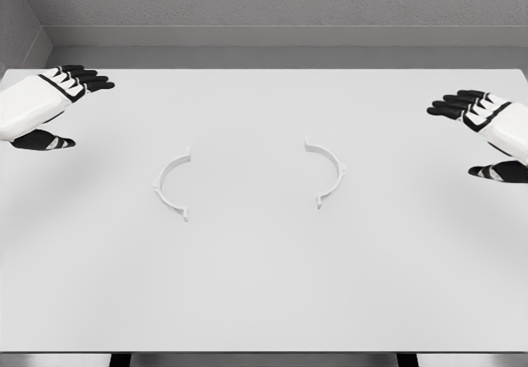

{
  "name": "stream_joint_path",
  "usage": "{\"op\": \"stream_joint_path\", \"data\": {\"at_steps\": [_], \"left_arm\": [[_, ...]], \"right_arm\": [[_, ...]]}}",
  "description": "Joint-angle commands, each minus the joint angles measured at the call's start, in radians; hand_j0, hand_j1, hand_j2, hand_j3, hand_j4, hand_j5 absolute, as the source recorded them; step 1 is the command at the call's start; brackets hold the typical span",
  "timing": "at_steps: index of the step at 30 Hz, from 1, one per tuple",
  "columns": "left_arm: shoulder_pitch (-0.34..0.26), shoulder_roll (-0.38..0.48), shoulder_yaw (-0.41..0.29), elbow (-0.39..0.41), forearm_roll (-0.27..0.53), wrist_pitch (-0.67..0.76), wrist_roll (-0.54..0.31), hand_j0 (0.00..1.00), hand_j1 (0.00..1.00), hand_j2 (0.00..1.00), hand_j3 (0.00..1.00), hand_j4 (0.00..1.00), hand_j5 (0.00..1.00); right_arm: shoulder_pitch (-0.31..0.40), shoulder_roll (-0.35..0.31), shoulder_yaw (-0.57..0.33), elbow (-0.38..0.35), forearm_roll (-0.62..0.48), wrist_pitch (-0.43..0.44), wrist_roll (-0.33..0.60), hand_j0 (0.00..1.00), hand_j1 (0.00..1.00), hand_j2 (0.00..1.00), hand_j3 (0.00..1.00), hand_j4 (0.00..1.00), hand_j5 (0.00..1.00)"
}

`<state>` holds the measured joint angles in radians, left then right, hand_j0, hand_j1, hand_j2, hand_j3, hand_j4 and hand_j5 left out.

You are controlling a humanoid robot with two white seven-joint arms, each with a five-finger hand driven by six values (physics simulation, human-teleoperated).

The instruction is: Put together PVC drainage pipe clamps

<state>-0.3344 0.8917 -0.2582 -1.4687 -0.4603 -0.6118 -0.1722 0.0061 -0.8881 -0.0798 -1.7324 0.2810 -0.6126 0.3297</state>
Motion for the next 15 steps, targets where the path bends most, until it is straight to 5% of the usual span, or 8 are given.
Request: {"op": "stream_joint_path", "data": {"at_steps": [1, 6, 8, 11, 15], "left_arm": [[0.0, 0.001, 0.0, -0.002, 0.006, 0.001, 0.0, 1.0, 1.0, 1.0, 1.0, 1.0, 1.0], [0.0, -0.028, -0.01, -0.001, -0.004, 0.001, -0.001, 1.0, 1.0, 1.0, 1.0, 1.0, 1.0], [-0.003, -0.057, -0.036, 0.001, -0.015, 0.001, -0.004, 1.0, 1.0, 1.0, 1.0, 1.0, 1.0], [-0.011, -0.1, -0.056, 0.004, -0.026, 0.001, -0.038, 1.0, 1.0, 1.0, 1.0, 1.0, 1.0], [-0.028, -0.137, -0.101, 0.008, -0.061, 0.001, -0.039, 1.0, 1.0, 1.0, 1.0, 1.0, 1.0]], "right_arm": [[0.0, 0.009, 0.002, 0.004, 0.006, 0.002, 0.002, 1.0, 1.0, 1.0, 1.0, 1.0, 1.0], [-0.026, 0.015, 0.052, -0.016, -0.029, 0.002, -0.008, 1.0, 1.0, 1.0, 1.0, 1.0, 1.0], [-0.118, 0.029, 0.087, -0.016, 0.018, 0.002, 0.047, 1.0, 1.0, 1.0, 1.0, 1.0, 1.0], [-0.261, 0.112, 0.109, 0.013, 0.076, 0.002, 0.281, 1.0, 1.0, 1.0, 1.0, 1.0, 1.0], [-0.4, 0.126, 0.258, 0.085, 0.179, 0.002, 0.281, 1.0, 1.0, 1.0, 1.0, 1.0, 1.0]]}}
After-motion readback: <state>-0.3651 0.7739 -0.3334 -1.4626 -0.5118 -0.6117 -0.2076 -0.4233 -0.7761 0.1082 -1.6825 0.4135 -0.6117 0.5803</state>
